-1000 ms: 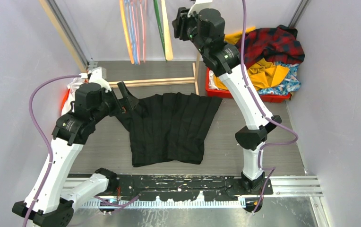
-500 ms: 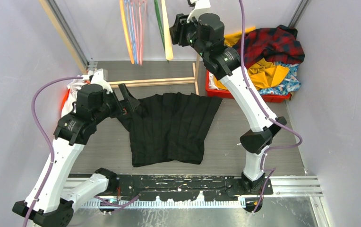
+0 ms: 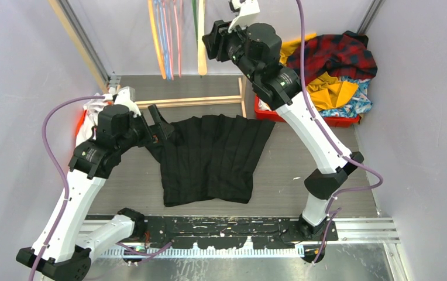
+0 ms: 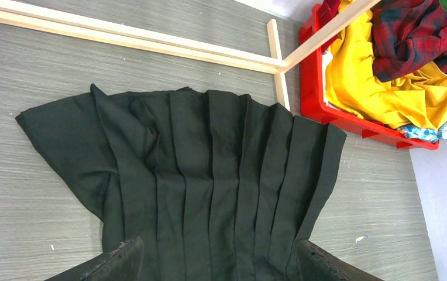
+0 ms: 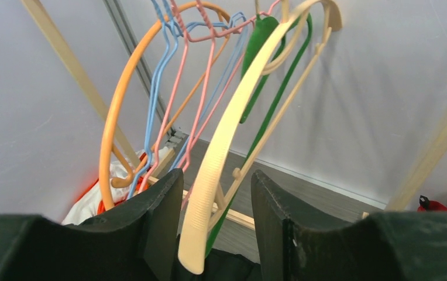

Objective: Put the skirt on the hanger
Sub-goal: Pick up the hanger from the clothesline.

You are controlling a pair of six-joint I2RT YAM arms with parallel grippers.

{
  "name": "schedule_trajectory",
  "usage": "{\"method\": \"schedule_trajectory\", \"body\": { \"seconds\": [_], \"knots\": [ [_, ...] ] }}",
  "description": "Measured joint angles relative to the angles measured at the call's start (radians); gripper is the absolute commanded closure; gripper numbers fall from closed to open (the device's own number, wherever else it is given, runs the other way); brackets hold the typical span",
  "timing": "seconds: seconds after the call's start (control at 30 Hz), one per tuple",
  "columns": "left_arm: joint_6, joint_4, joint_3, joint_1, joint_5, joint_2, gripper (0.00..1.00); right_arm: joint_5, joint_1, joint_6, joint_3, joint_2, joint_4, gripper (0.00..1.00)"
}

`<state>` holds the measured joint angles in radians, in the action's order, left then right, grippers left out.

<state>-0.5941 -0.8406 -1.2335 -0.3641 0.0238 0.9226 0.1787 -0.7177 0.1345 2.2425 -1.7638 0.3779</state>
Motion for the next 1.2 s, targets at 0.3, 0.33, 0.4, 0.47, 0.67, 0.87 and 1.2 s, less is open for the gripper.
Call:
{"method": "schedule_trajectory", "body": {
  "seconds": [0.3, 0.33, 0.4, 0.47, 0.67, 0.87, 1.2],
  "knots": [
    [0.0, 0.0, 0.003, 0.0, -0.007, 0.0, 0.02, 0.089, -0.065, -0.054, 0.228, -0.114, 0.056, 0.46],
    [0.0, 0.001, 0.004, 0.0, -0.008, 0.0, 0.02, 0.102, -0.068, -0.056, 0.242, -0.128, 0.057, 0.46],
    [0.0, 0.001, 0.006, 0.0, -0.01, -0.001, 0.02, 0.122, -0.069, -0.061, 0.255, -0.152, 0.057, 0.45],
    [0.0, 0.001, 0.007, 0.0, -0.01, -0.002, 0.02, 0.141, -0.067, -0.062, 0.268, -0.185, 0.06, 0.44],
    [0.0, 0.002, 0.008, 0.0, -0.018, -0.002, 0.03, 0.171, -0.056, -0.057, 0.321, -0.299, 0.076, 0.44],
    [0.001, 0.001, 0.013, 0.0, -0.02, -0.005, 0.02, 0.196, -0.044, -0.042, 0.338, -0.34, 0.079, 0.52],
    [0.002, 0.004, 0.017, 0.0, -0.026, -0.006, 0.03, 0.233, -0.012, -0.024, 0.264, -0.301, 0.046, 0.62]
  ]
}}
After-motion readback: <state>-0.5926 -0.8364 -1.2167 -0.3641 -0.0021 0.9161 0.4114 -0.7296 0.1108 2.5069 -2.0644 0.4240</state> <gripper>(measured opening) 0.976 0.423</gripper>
